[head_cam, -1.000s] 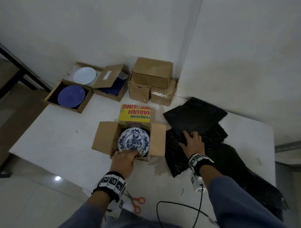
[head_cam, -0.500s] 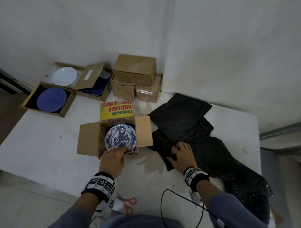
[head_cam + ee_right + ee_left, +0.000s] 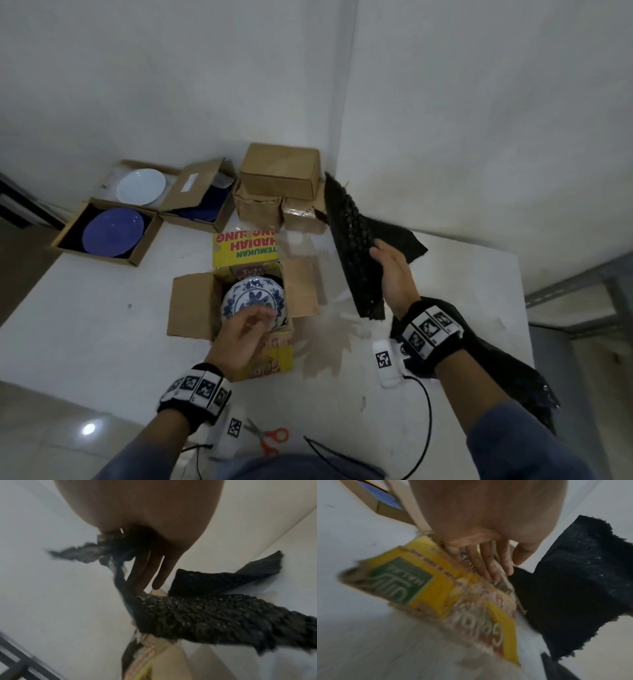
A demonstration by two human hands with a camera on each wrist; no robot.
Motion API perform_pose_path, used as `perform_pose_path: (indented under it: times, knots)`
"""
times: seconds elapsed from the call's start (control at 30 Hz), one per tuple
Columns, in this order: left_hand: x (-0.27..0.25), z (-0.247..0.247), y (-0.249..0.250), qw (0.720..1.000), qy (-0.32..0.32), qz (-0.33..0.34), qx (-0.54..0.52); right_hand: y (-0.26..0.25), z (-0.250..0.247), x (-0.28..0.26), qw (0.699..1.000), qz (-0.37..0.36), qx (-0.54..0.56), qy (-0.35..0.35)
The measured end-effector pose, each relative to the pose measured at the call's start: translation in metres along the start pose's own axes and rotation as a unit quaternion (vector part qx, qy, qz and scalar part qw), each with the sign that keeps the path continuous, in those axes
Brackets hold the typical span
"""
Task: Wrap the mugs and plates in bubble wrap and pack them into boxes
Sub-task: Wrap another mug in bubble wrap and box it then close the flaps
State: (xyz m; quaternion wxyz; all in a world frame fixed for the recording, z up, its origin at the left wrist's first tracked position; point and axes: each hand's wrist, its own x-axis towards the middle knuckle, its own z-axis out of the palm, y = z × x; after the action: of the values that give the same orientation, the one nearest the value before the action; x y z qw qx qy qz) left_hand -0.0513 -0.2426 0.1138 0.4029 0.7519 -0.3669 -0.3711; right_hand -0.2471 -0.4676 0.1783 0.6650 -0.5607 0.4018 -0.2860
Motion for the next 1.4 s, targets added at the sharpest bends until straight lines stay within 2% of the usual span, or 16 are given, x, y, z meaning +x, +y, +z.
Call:
perform_pose_path:
  times: [0.17,0.27,0.33,0.4,0.47,0.53,0.6,0.73,0.83,0.9,1.0,1.13,1.2,1.3,1.4]
  knots:
    - [0.034,-0.013,0.074,0.991,0.062,0.103,-0.059,-0.048,0.015,-0.017,0.992,0.03,0.107,-0.067]
    - [0.062,-0.034,0.113,0.983,0.029,0.167,-0.072,-0.063,0.021,-0.028,0.984,0.059,0.137,-0.097]
    - [0.07,-0.044,0.133,0.98,-0.025,0.185,-0.071,-0.074,0.023,-0.037,0.976,0.065,0.176,-0.111]
    - [0.071,-0.051,0.148,0.973,-0.077,0.189,-0.107,-0.081,0.019,-0.042,0.976,0.019,0.18,-0.124]
    - [0.07,-0.057,0.151,0.97,-0.066,0.205,-0.115,-0.085,0.017,-0.043,0.988,-0.063,0.096,-0.099]
    - [0.068,-0.064,0.147,0.971,-0.009,0.234,-0.049,-0.079,0.014,-0.039,0.994,-0.096,-0.013,-0.056]
    - [0.065,-0.07,0.144,0.965,0.025,0.258,0.026,-0.075,0.011,-0.036,0.994,-0.093,-0.044,-0.034]
    - [0.058,-0.081,0.156,0.941,0.003,0.318,0.115,-0.087,0.02,-0.03,0.997,-0.08,-0.017,0.005]
    - [0.056,-0.09,0.167,0.93,-0.001,0.328,0.163,-0.088,0.035,-0.017,0.994,-0.089,-0.065,0.017]
    - [0.054,-0.098,0.171,0.94,-0.018,0.304,0.152,-0.085,0.043,-0.014,0.991,-0.1,-0.087,0.027]
    - [0.053,-0.122,0.159,0.959,-0.1,0.205,0.169,-0.066,0.041,-0.007,0.993,-0.07,-0.068,0.071]
    - [0.051,-0.154,0.117,0.949,-0.175,0.066,0.253,-0.027,0.028,-0.002,0.988,-0.015,-0.119,0.098]
    - [0.051,-0.161,0.093,0.954,-0.165,0.008,0.25,-0.006,0.026,-0.006,0.986,0.005,-0.148,0.083]
    - [0.047,-0.161,0.056,0.97,-0.112,-0.029,0.214,0.02,0.031,-0.018,0.98,0.02,-0.192,0.052]
    - [0.037,-0.152,0.022,0.993,-0.042,-0.069,0.088,0.04,0.041,-0.03,0.976,0.025,-0.212,0.051]
